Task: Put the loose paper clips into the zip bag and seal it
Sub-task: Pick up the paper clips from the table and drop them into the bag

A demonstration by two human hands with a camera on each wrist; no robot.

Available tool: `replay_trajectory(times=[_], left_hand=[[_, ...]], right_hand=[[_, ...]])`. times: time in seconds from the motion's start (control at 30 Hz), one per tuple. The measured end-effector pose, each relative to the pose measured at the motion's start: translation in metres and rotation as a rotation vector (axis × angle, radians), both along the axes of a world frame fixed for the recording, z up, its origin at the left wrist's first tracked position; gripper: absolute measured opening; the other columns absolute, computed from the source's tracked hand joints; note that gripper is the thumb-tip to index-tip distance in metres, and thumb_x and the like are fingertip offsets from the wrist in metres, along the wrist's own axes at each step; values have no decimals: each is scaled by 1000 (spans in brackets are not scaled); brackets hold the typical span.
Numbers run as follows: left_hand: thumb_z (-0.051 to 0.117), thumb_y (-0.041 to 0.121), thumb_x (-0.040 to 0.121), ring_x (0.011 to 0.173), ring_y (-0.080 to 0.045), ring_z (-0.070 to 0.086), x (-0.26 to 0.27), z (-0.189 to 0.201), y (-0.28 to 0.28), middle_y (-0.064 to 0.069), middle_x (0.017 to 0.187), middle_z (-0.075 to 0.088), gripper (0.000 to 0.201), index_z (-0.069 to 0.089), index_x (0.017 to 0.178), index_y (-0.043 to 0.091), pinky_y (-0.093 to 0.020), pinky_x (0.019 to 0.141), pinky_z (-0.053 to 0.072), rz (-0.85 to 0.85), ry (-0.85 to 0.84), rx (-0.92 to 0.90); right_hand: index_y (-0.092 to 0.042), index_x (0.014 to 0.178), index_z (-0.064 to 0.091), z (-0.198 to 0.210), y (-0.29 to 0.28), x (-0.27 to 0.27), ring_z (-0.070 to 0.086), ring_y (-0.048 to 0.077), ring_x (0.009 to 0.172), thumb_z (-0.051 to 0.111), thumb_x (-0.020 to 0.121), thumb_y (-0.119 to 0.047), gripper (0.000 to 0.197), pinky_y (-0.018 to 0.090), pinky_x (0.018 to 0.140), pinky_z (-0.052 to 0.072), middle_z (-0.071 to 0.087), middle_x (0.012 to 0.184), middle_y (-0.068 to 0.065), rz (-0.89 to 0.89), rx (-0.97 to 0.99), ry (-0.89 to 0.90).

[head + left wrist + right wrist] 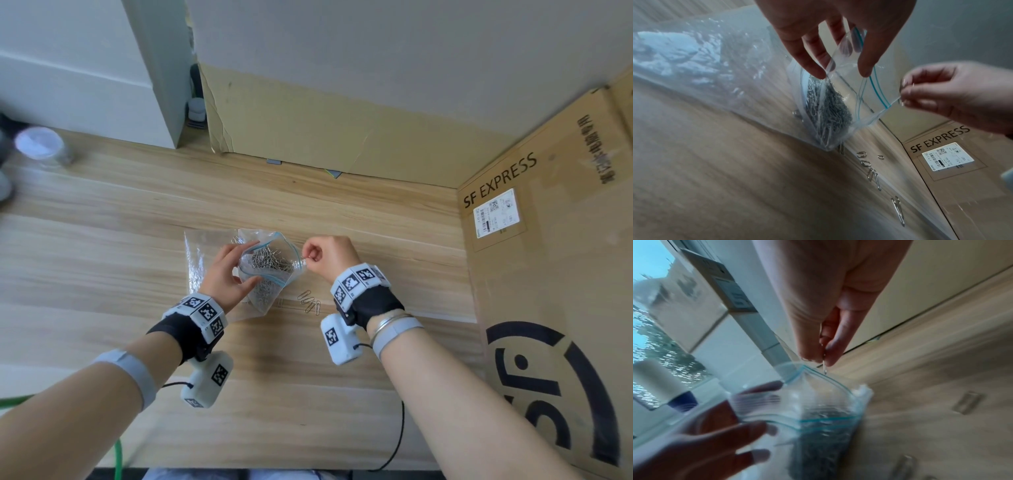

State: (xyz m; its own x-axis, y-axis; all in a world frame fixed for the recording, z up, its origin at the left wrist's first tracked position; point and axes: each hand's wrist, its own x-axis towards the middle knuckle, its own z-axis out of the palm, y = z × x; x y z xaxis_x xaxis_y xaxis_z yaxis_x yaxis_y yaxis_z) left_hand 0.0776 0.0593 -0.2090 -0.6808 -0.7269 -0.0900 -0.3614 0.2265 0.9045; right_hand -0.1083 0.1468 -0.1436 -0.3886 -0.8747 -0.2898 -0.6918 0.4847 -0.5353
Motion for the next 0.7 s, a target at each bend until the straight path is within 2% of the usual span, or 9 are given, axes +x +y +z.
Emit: replay_trajectory(times=[0.1,0.2,0.3,0.4,0.47,0.57,0.67,0.7], left_hand=[[70,2,72,86,-1,45,0,-1,0,1,111,42,63,44,123,29,-4,62,47,-4,6,-10],[70,2,72,87,-4,46,0,-2,0,1,112,42,63,46,126,24,-4,62,47,5,19,8],[70,2,72,89,-7,45,2,-3,-1,1,112,42,62,46,126,22,-5,61,48,10,24,14],[70,4,73,87,-6,46,4,-3,-2,2,113,41,61,46,126,24,-7,63,49,5,7,20],[70,5,73,87,-6,47,5,-3,-3,3,113,41,61,46,126,25,-6,63,49,7,4,23],[70,5,73,86,-7,48,6,-3,-3,3,113,42,60,47,125,25,-7,63,49,3,2,23],[70,4,73,85,-4,48,7,-3,-3,2,112,43,59,49,124,25,-8,62,49,12,-4,24],[70,4,73,85,-4,48,7,-2,-3,2,112,43,59,49,124,25,-7,62,48,13,-6,26]], right_hand=[[-11,77,69,6,-19,17,57,10,68,61,75,0,14,22,72,51,70,78,4,60,-107,-64],[-11,83,71,5,-24,28,63,15,74,67,76,-6,9,25,77,53,71,82,6,96,-92,-125],[-13,91,72,3,-17,23,65,13,80,69,78,-11,14,21,81,51,73,90,5,-2,-96,-203],[-14,94,69,-7,1,0,62,8,82,66,81,-12,14,21,84,52,71,97,2,-144,-82,-145],[-14,98,67,-19,20,-20,62,10,87,63,82,-10,17,23,86,51,70,102,3,-186,13,-52],[-12,107,65,-39,51,-41,60,15,94,62,82,-6,26,20,86,46,65,112,5,-188,179,31],[-12,109,66,-52,70,-44,60,22,101,67,76,1,35,33,97,47,61,115,7,-195,190,23],[-12,108,66,-54,71,-42,59,23,102,67,75,3,36,32,97,47,60,116,7,-186,194,7]])
